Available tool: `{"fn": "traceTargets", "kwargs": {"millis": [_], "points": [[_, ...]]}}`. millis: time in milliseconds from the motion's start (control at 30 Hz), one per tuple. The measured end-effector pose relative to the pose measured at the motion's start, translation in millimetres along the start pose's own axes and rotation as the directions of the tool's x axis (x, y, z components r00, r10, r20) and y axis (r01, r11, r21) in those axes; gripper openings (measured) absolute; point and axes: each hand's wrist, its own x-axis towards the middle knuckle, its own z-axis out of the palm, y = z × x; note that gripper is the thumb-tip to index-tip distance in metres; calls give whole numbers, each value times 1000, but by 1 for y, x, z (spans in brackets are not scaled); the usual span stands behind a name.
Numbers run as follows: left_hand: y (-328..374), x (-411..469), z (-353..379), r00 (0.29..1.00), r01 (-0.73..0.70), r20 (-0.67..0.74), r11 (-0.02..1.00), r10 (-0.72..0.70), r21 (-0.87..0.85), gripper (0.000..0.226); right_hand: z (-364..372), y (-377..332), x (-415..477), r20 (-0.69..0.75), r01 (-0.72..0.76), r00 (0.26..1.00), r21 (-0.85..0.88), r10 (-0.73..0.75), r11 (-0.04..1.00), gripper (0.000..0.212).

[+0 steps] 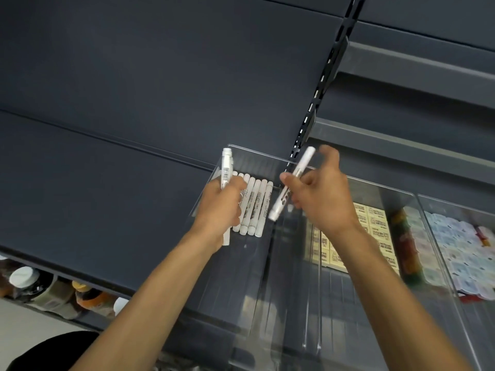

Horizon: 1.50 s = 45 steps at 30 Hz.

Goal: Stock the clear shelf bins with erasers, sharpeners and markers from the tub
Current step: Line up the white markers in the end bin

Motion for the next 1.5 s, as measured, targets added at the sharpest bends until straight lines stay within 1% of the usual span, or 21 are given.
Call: {"fn": "traceTargets", "kwargs": {"millis": [33,67,133,233,300,333,400,467,533,667,733,833,900,967,1000,1067,1100,1133,1233,1367,1500], "points": [[2,1,-1,999,33,18,997,-32,-76,11,-2,0,2,43,7,999,-149,-1,989,56],[3,1,-1,997,67,46,988,-61,-139,10,-2,1,4,88,20,996,-261,4,965,46],[6,-2,1,991,119,96,966,-99,-230,12,1,3,10,158,40,987,-410,27,911,26],[6,-3,6,983,140,157,933,-92,-331,18,13,2,19,207,87,978,-513,25,854,20],[5,-2,7,985,108,161,941,-58,-321,16,23,-1,22,249,98,967,-569,58,817,9],[4,-2,7,987,90,156,948,-43,-306,15,28,-1,24,261,98,962,-601,80,793,11],[4,-2,4,988,73,154,957,-30,-281,10,38,-1,27,253,87,961,-665,114,742,25],[5,-3,2,987,73,158,958,-29,-277,8,47,-1,26,235,69,962,-700,138,711,35],[7,-3,1,989,64,146,959,-24,-277,11,55,4,23,226,33,958,-699,176,714,38],[8,-3,2,989,25,146,970,11,-243,15,57,12,19,209,-23,959,-611,190,791,31],[8,-3,3,985,20,168,968,24,-251,16,54,11,18,221,-14,960,-572,171,820,28],[7,-3,4,984,21,178,968,24,-249,18,52,6,12,263,37,953,-598,153,801,35],[7,-2,2,988,7,152,976,27,-219,19,49,6,7,267,110,961,-605,71,788,37],[8,-1,0,988,-10,149,974,45,-228,19,41,7,3,238,208,966,-500,-97,840,29],[8,-2,-1,985,-15,164,972,55,-232,20,36,6,2,209,240,963,-390,-168,889,25],[9,-6,0,972,-29,222,979,75,-202,19,25,0,-2,156,228,964,-70,-215,971,22],[10,-9,2,963,-39,257,983,85,-181,18,21,-3,-3,148,199,966,100,-213,975,22],[10,-13,4,951,-47,295,986,94,-161,17,17,-4,-4,133,182,968,212,-212,960,23],[9,-21,8,914,-60,395,993,94,-97,17,11,-4,-7,71,213,968,287,-242,934,16],[6,-25,8,913,-98,397,995,88,5,15,7,4,-16,-1,206,975,363,-220,909,9],[4,-32,6,884,-48,467,997,12,66,29,6,10,-22,-54,162,987,395,-153,904,5]]}}
